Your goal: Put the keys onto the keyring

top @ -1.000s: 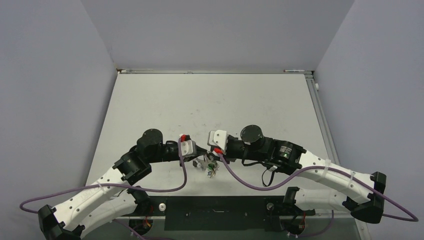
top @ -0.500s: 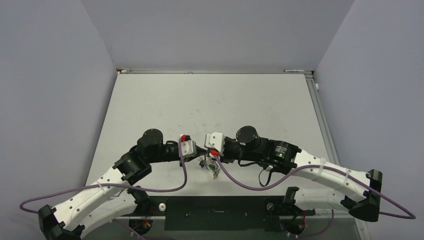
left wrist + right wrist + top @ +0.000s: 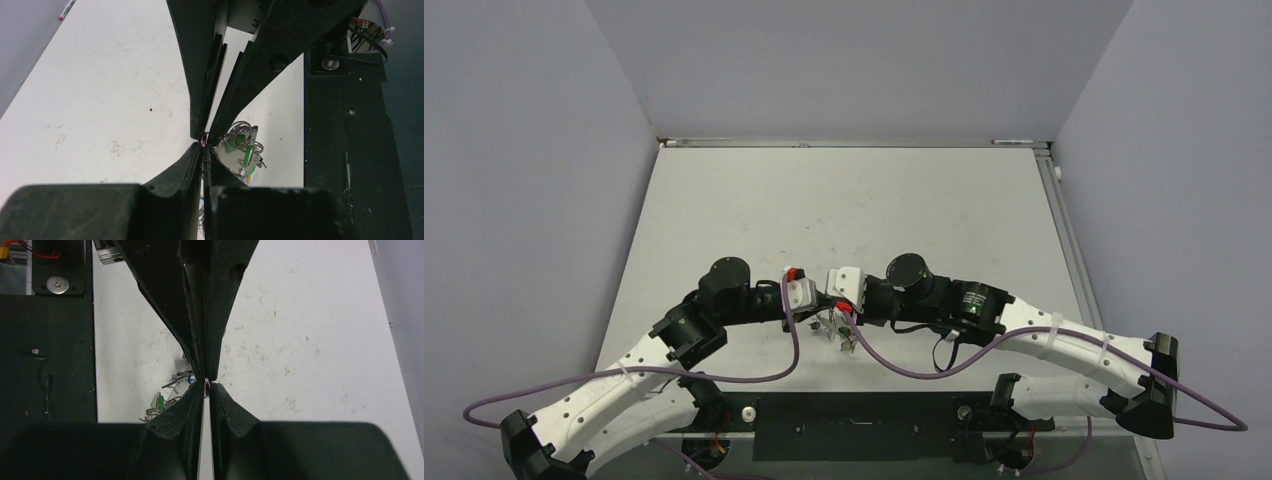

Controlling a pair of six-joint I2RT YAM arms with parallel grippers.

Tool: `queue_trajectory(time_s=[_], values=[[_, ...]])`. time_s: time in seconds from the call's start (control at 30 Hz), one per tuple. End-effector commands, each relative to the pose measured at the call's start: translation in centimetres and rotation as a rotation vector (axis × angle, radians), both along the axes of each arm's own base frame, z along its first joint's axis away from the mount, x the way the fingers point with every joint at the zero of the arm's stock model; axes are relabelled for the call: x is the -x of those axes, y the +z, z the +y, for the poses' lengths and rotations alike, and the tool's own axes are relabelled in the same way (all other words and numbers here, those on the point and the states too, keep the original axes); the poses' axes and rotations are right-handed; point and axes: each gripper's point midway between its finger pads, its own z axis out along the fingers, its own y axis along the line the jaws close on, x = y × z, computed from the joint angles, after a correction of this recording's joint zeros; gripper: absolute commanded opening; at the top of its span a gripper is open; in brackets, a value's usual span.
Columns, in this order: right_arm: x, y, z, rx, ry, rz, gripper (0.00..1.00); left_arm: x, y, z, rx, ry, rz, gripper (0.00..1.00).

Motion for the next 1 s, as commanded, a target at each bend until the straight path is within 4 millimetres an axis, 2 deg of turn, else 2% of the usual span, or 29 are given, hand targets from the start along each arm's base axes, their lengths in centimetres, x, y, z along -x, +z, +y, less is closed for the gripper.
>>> queue_trajectory(time_s=[0.0,0.13,0.23,0.3,0.5,0.7,0.9,0.93,0.97], values=[[-0.9,-0.4,1.0,-0.007,-0.025,-0.024,0.1,0.7,5.2,-0.6,0.132,-0.051,-0.106,0.0],[-1.5,-1.0,1.0,0.018,-0.052,-0.024,0.12,1.0,5.4,-0.6,0.146,-0.066,-0.113,0.0],[-1.8,-1.0,0.8,0.022,-0.073,-0.032,0.17,1.3,5.5,-0.5,0.153,-0.076,-0.116,0.0],[-1.9,-0.9,0.8,0.012,-0.075,-0.037,0.17,1.4,5.6,-0.5,0.158,-0.08,-0.117,0.0],[-1.3,0.0,1.1,-0.033,-0.043,-0.04,0.15,1.5,5.7,-0.5,0.163,-0.085,-0.117,0.0],[0.3,1.7,1.1,-0.125,0.035,-0.05,0.05,1.4,5.6,-0.6,0.164,-0.085,-0.114,0.0],[0.8,2.2,0.9,-0.148,0.058,-0.056,0.05,1.2,5.4,-0.5,0.162,-0.066,-0.113,0.0],[0.7,2.3,0.8,-0.151,0.052,-0.06,0.05,1.1,5.5,-0.4,0.163,-0.06,-0.115,0.06],[0.6,2.5,0.7,-0.156,0.042,-0.068,0.05,1.0,5.6,-0.3,0.166,-0.051,-0.119,0.18]])
